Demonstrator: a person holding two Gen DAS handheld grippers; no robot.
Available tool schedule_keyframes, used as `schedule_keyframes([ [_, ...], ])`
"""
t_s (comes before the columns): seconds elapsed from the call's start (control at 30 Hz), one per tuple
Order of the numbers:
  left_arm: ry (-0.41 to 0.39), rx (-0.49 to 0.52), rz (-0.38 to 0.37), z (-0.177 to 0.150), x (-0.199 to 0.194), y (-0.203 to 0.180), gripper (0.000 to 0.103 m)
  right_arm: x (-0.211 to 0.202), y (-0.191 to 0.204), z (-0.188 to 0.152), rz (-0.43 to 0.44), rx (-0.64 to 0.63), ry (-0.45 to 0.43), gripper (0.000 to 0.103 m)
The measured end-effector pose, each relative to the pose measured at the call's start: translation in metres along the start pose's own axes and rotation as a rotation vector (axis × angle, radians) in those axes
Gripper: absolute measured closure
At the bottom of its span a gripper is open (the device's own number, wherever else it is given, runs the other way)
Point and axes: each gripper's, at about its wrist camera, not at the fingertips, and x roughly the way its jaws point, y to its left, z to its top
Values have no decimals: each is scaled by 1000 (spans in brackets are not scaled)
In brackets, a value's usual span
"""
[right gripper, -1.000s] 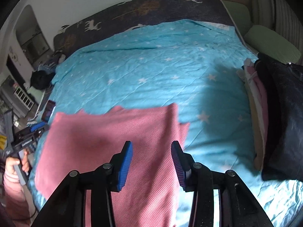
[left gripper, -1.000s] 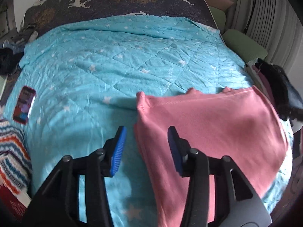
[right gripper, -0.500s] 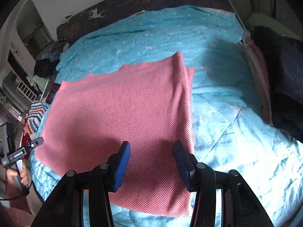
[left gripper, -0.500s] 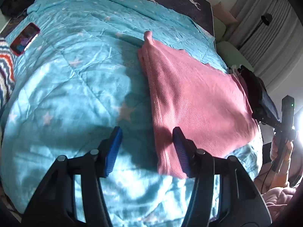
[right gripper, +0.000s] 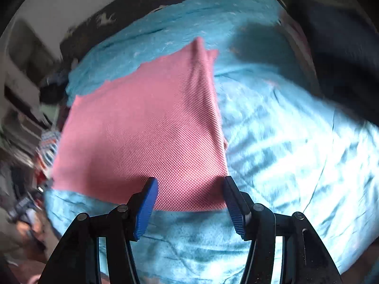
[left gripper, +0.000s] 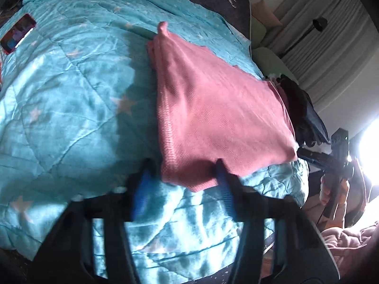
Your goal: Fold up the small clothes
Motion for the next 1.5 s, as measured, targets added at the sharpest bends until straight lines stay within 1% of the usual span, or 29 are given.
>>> schedule_keyframes([
  [0.03, 12, 5, -3, 1, 2, -2, 74, -3, 3, 0, -9, -11, -4, 46],
  [0.07, 16, 1, -7, 2, 2, -3, 78, -6, 7, 0, -27, -31, -13, 45],
  [0.1, 14, -1, -12, 2, 2, -4, 81, -9, 12, -1, -53, -55, -26, 45],
  [0.13, 9, -2, -15, 2, 1, -5, 82, -13, 19, -2, -82, -85, -38, 45],
  [0.17, 3, -6, -16, 2, -1, -5, 82, -14, 26, -2, -91, -109, -44, 45],
  [0.27, -7, -25, -29, 3, -6, -5, 83, -16, 52, -4, -76, -195, -62, 45],
  [0.33, -11, -34, -36, 4, -8, -5, 83, -11, 81, -7, -77, -315, -61, 44],
  [0.4, -16, -35, -40, 6, -12, -6, 83, -1, 113, -12, -56, -438, -40, 44],
  [0.5, -33, -22, -49, 17, -21, -13, 83, 19, 165, -21, 38, -602, 21, 44],
  [0.57, -40, -8, -46, 25, -26, -20, 83, 31, 196, -24, 86, -678, 46, 44],
  [0.67, -50, 38, -37, 39, -34, -34, 83, 48, 244, -36, 84, -825, 34, 44],
  [0.73, -58, 77, -36, 47, -37, -43, 84, 55, 265, -41, 89, -896, 16, 44],
  [0.77, -64, 99, -36, 50, -40, -47, 86, 59, 274, -42, 93, -916, 13, 44],
  [0.8, -67, 116, -44, 52, -42, -50, 88, 64, 283, -40, 96, -923, 12, 44],
  [0.9, -79, 139, -75, 56, -45, -52, 89, 77, 292, -33, 78, -905, 13, 44],
  [0.97, -85, 144, -80, 59, -45, -49, 89, 84, 299, -28, 83, -899, 22, 44],
  [1.03, -94, 116, -76, 59, -45, -39, 89, 94, 307, -28, 75, -894, 42, 44],
  [1.13, -105, 63, -103, 57, -47, -21, 89, 99, 312, -33, 97, -894, 79, 44],
  [1.2, -105, 26, -113, 55, -48, -10, 89, 105, 315, -32, 82, -894, 86, 46],
  [1.23, -108, 12, -111, 54, -48, -6, 89, 108, 317, -32, 75, -893, 89, 53],
  [1.27, -114, -3, -107, 53, -49, -1, 89, 112, 320, -32, 72, -892, 103, 62],
  [1.33, -124, -29, -105, 51, -52, 9, 89, 117, 323, -34, 68, -889, 121, 67],
  [1.4, -130, -50, -89, 48, -53, 17, 89, 119, 325, -37, 60, -903, 118, 71],
  [1.43, -127, -57, -78, 47, -52, 22, 88, 119, 325, -37, 62, -901, 117, 84],
  [1.47, -120, -67, -67, 46, -50, 27, 86, 118, 324, -35, 67, -886, 114, 93],
  [1.5, -106, -81, -64, 46, -47, 31, 82, 116, 323, -32, 75, -867, 106, 94],
])
